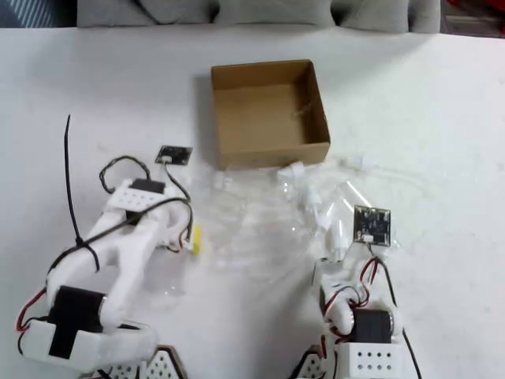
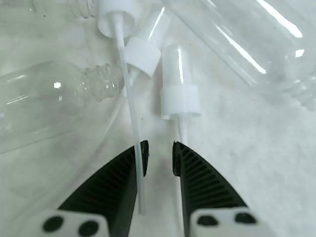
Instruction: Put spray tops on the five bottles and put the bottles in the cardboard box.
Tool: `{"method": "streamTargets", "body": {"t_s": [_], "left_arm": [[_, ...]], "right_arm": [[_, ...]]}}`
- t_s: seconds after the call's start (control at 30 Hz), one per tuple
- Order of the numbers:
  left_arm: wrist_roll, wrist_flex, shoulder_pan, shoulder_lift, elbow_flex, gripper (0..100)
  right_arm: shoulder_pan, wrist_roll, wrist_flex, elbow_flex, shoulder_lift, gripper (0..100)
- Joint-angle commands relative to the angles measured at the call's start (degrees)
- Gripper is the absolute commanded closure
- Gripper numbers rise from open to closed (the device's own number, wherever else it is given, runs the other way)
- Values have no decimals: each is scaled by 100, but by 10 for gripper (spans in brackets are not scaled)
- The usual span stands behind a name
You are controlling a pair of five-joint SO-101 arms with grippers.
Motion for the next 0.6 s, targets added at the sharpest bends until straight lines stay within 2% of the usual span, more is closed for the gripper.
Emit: {"method": "streamTargets", "body": {"t_s": [0.0,0.1,0.27,0.57], "left_arm": [[-378,35,-40,-224,9,980],[-501,-114,-13,-743,378,980],[-457,-844,4,-1552,1090,980],[-457,-985,-4,-1789,1292,980]], "right_arm": [[48,-44,31,53,-13,941],[-163,-9,31,53,-13,943],[-875,-9,-13,35,-22,939],[-1007,-18,-4,44,-22,938]]}}
